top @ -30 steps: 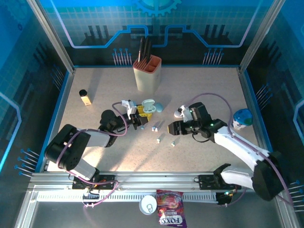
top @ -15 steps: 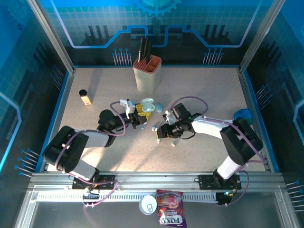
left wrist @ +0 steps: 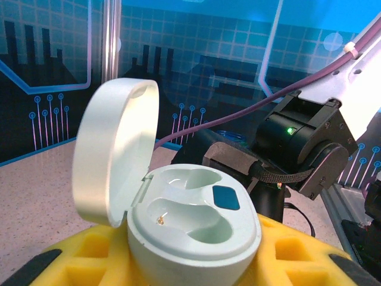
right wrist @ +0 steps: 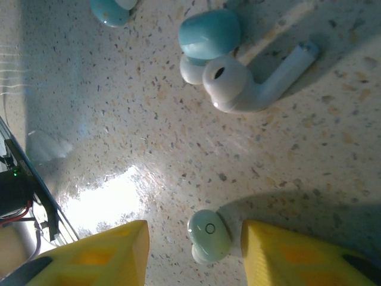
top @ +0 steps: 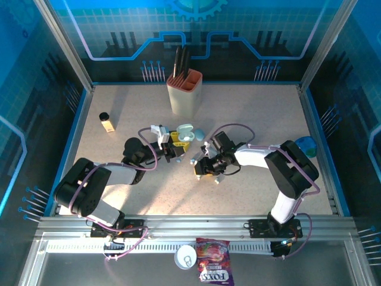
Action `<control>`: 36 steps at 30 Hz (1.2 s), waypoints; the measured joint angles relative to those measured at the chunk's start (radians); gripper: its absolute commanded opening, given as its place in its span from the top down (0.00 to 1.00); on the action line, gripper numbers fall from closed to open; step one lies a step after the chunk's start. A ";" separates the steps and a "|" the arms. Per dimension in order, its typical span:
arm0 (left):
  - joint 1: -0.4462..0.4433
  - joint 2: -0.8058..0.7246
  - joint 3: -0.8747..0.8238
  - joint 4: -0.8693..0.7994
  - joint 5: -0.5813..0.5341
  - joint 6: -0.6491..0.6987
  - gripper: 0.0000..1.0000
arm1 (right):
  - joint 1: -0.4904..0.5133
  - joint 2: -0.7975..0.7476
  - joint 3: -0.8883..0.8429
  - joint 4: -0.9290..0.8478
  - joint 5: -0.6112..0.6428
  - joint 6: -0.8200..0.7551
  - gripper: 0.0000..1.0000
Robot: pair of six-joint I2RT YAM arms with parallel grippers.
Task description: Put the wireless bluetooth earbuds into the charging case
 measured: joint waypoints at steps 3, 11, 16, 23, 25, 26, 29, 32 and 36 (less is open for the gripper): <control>0.000 0.000 0.000 0.000 0.001 0.000 0.69 | 0.004 0.000 0.000 0.001 -0.005 0.005 0.62; 0.000 0.017 0.018 0.000 0.020 0.000 0.69 | 0.005 0.002 0.000 0.003 -0.005 0.007 0.63; 0.000 0.017 0.021 0.000 0.026 0.000 0.69 | 0.009 0.018 0.000 0.005 -0.008 0.007 0.70; 0.000 0.017 0.021 0.000 0.026 0.000 0.69 | 0.013 0.031 0.000 0.005 -0.008 0.007 0.78; 0.000 0.017 0.021 0.000 0.026 0.000 0.69 | 0.013 0.032 0.000 0.005 -0.006 0.007 0.79; 0.000 0.017 0.021 0.000 0.026 0.000 0.69 | 0.014 0.032 0.000 0.005 -0.005 0.008 0.80; 0.000 0.017 0.021 0.000 0.026 0.000 0.69 | 0.014 0.031 0.002 0.003 0.000 0.008 0.81; 0.000 0.019 0.021 0.000 0.026 0.001 0.69 | 0.016 0.016 0.003 -0.014 0.039 0.012 0.81; 0.000 0.024 0.021 0.000 0.026 0.004 0.69 | 0.017 -0.061 0.003 -0.095 0.182 0.029 0.81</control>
